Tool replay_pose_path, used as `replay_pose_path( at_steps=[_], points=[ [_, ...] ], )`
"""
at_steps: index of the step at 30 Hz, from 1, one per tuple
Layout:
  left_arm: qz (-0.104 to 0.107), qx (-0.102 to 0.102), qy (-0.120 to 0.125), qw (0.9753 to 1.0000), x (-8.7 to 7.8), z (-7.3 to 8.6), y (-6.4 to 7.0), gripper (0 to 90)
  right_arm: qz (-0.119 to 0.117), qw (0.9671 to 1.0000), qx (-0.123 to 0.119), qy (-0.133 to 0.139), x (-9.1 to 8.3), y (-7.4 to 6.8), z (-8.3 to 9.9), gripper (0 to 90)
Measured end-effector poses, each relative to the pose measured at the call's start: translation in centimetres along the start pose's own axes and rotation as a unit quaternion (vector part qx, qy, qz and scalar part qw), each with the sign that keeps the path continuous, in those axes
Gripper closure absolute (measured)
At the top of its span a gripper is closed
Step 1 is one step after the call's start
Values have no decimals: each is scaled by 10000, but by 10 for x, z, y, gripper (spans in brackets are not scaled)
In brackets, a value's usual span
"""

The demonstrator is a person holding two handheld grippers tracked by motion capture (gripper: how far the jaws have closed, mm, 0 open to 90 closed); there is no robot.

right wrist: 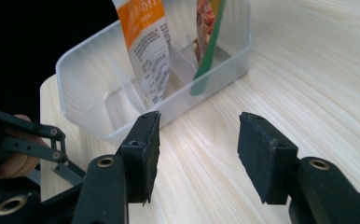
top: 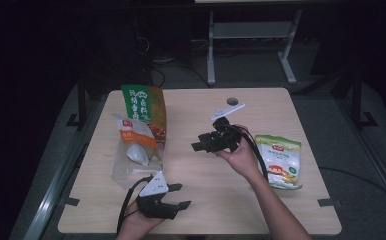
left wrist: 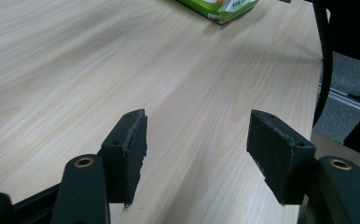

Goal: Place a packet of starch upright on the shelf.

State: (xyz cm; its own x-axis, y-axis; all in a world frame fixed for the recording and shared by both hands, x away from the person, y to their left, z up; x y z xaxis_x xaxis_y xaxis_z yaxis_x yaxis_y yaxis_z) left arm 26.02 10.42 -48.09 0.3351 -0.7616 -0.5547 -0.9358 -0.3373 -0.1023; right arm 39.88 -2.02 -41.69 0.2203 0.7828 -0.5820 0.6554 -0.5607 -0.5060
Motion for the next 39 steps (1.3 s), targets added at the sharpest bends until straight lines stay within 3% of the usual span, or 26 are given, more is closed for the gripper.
replay_pose_path(
  at_steps=[25, 33, 39],
  points=[
    [-24, -1, -95, 10000, 3, 1, -2, 314, 339, 9987, 370, 25, -46, 35, 32, 438],
    [21, -110, 3, 9999, 6, -4, -1, 299, 473, 9972, 563, 142, -70, 49, 48, 430],
    [46, -44, -32, 10000, 11, -10, 0, 289, 623, 9952, 717, 226, -93, 62, 61, 427]
  ],
)
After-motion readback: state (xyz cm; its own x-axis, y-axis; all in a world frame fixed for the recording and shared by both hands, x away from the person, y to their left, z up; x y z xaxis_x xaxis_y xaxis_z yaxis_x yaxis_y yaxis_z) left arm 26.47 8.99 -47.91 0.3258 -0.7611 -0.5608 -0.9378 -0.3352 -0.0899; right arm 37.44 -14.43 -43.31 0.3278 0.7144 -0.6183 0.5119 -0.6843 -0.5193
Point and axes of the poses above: each handheld gripper's, and its own axes: x roughly forward along the jaws, z roughly out of its underside, y roughly to its right, the point moved 8 cm from there along x, roughly forward along the jaws, and after that the axes turned 15 degrees about x, right-handed, at the moved point
